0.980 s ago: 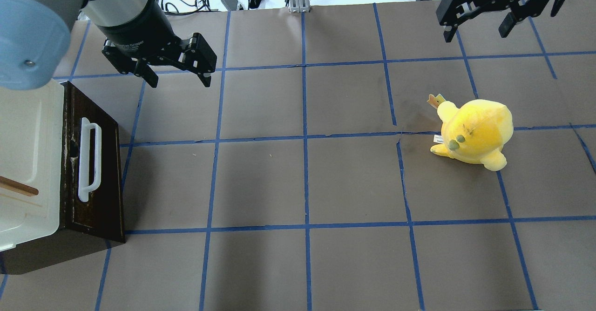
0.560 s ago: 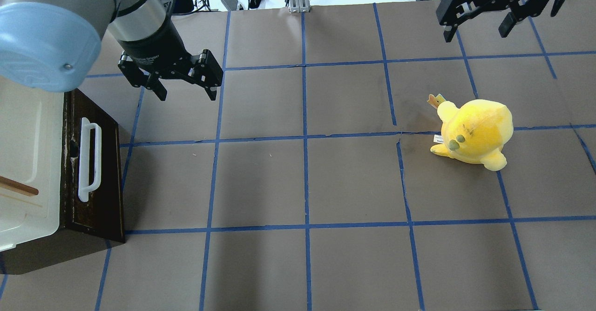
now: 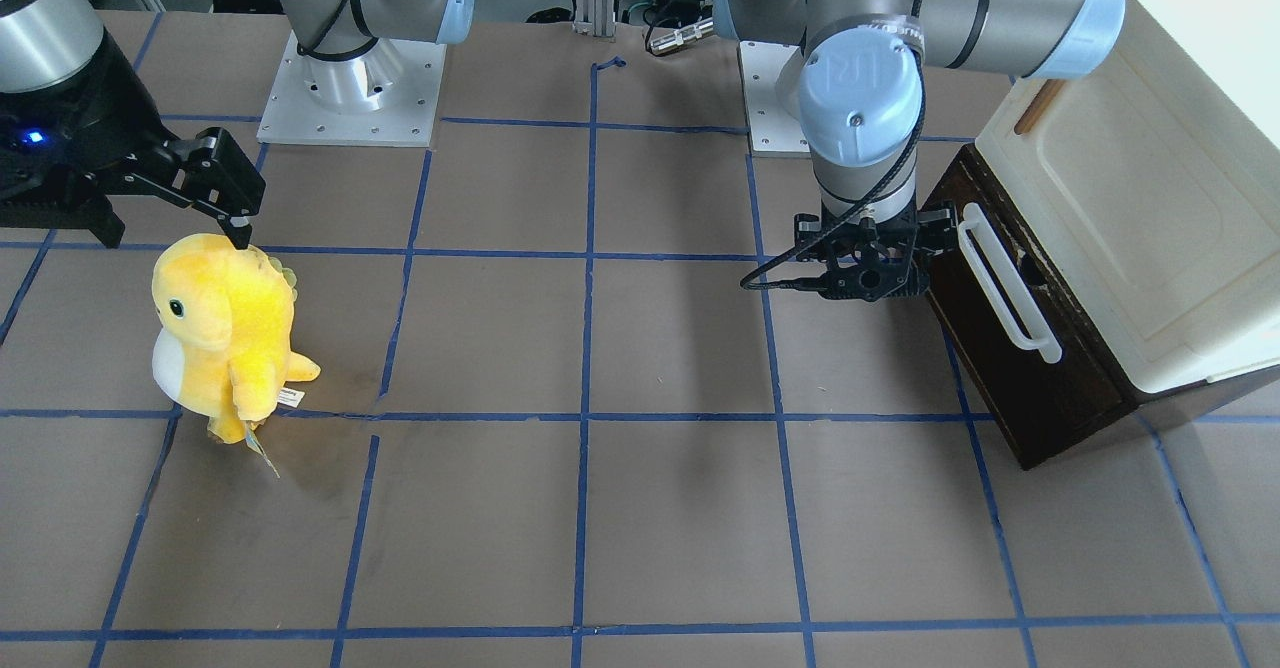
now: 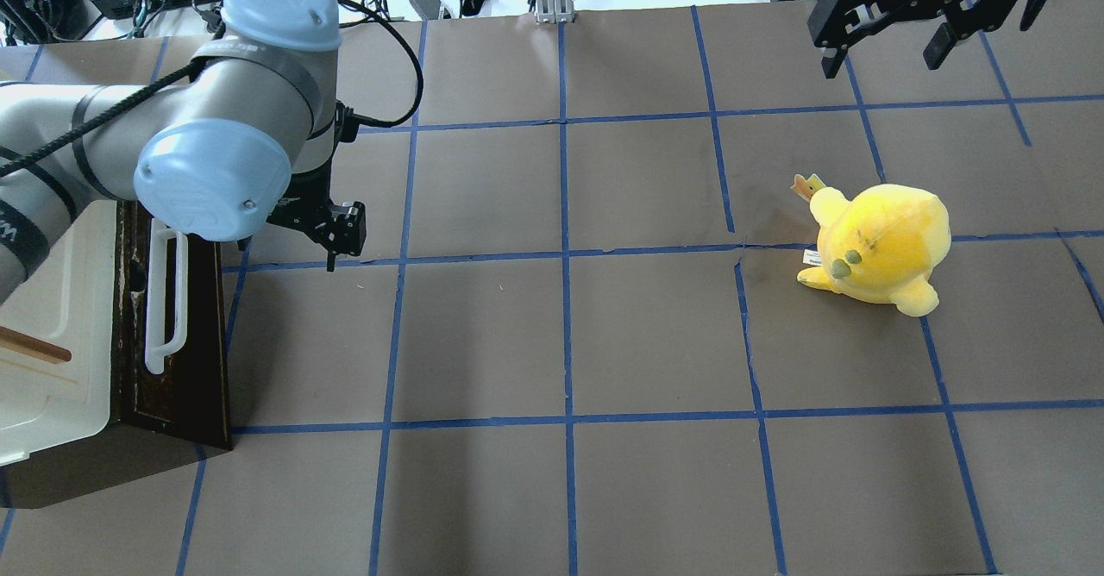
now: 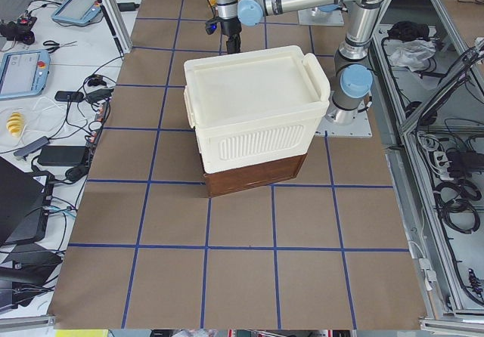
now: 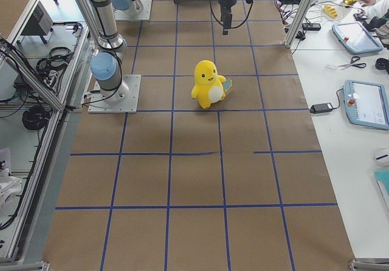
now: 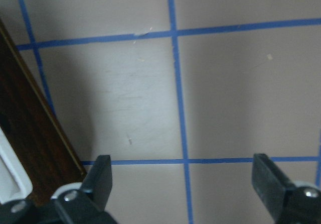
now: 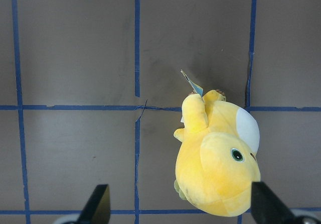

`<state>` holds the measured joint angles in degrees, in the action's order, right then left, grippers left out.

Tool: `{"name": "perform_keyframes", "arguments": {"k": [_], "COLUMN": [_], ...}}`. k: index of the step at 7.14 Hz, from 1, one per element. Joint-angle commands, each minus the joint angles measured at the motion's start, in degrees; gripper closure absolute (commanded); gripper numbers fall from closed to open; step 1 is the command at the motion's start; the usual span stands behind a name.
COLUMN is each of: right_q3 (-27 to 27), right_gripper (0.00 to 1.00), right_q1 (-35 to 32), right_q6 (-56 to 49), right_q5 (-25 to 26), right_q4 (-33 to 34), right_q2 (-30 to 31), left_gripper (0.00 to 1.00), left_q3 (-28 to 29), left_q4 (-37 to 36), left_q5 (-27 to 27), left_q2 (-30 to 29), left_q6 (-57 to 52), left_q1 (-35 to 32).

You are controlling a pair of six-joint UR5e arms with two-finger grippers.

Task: Pull drawer sideways
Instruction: 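Move the left gripper down to the white handle of the wooden drawer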

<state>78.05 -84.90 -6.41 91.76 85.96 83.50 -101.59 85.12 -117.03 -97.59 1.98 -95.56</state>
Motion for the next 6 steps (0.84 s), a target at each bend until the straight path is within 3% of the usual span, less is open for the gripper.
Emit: {"name": "perform_keyframes", "arguments": {"k": [1,6], "right_q3": [0.0,0.0], "right_gripper": [0.0,0.0], "right_q1": [0.0,0.0], "right_q6": [0.0,0.0], "right_q5": [0.0,0.0], "right_q4": [0.0,0.0], "right_q2": [0.0,0.0], "left_gripper": [0.0,0.0], "left_q3": [-3.3,-4.8], "left_q4": [0.0,2.6], "left_q5": [-17.1,-39.4], "left_q2": [-3.5,-12.5], "left_q6": [6.1,23.4], "left_q1": [-0.8,-4.3]}}
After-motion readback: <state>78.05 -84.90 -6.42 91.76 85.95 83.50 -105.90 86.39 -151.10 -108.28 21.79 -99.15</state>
